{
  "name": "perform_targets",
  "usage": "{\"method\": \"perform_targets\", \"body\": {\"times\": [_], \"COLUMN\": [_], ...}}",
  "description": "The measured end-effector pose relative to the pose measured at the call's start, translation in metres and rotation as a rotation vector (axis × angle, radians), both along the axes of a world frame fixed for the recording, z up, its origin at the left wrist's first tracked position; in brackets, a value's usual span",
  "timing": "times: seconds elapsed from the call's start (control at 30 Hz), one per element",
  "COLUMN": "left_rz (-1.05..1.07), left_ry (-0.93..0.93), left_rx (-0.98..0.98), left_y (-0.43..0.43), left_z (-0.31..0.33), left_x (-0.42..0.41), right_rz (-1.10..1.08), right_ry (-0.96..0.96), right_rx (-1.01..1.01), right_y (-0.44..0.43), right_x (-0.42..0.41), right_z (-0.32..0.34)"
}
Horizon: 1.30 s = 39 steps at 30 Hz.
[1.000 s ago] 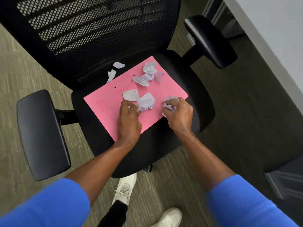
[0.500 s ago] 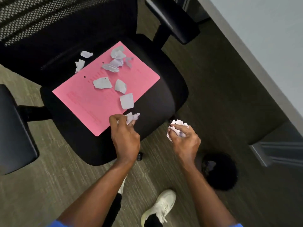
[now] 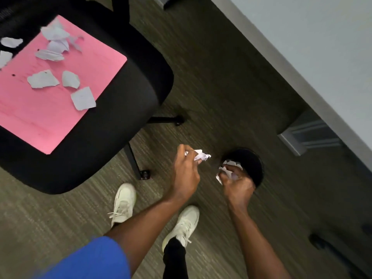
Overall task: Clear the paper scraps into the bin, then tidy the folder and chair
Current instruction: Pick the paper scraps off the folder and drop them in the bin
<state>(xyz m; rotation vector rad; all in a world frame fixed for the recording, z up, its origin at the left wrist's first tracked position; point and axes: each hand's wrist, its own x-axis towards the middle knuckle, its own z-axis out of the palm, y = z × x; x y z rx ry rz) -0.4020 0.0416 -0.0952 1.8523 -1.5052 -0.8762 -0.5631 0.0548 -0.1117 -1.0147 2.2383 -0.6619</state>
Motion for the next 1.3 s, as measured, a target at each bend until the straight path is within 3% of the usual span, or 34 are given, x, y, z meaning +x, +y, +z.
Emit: {"method": "perform_targets", "body": {"times": [0.13, 0.23, 0.33, 0.5, 0.63, 0.73, 0.83, 0.93, 1.13, 1.3], "left_rz": [-0.182, -0.286, -0.319, -0.371, -0.381, -0.352, -0.343, -0.351, -0.337, -0.241], "left_ry": [-0.017, -0.066, 0.006, -0.014, -0.041, -0.036, -0.014, 0.04, 0.055, -0.016], "left_rx": [0.175, 0.315, 0.351, 0.374, 0.375, 0.45, 0.472, 0.491, 0.547, 0.353], "left_y": [-0.001, -0.002, -0.01, -0.023, -0.026, -0.024, -0.02, -0.018, -0.008, -0.002], "left_z": [-0.026, -0.044, -0.065, -0.105, -0.132, -0.15, -0.164, -0.169, -0.141, -0.095], "left_x": [-0.054, -0.091, -0.127, -0.169, -0.189, -0.201, -0.206, -0.199, -0.157, -0.095], "right_rz": [-0.078, -0.115, -0.099, -0.08, -0.088, -0.063, -0.027, 0.027, 0.077, 0.118], "right_ry": [-0.117, -0.095, -0.041, -0.115, -0.397, -0.286, -0.266, -0.123, -0.066, -0.145], "right_rx": [0.064, 0.05, 0.107, 0.141, 0.209, 0.233, 0.271, 0.289, 0.258, 0.178], "right_y": [0.008, 0.012, 0.013, 0.005, -0.006, -0.009, -0.007, -0.001, 0.007, -0.01], "right_x": [-0.049, -0.081, -0.109, -0.14, -0.158, -0.167, -0.172, -0.173, -0.145, -0.09], "right_z": [-0.024, -0.04, -0.056, -0.076, -0.099, -0.118, -0.126, -0.131, -0.117, -0.087]}}
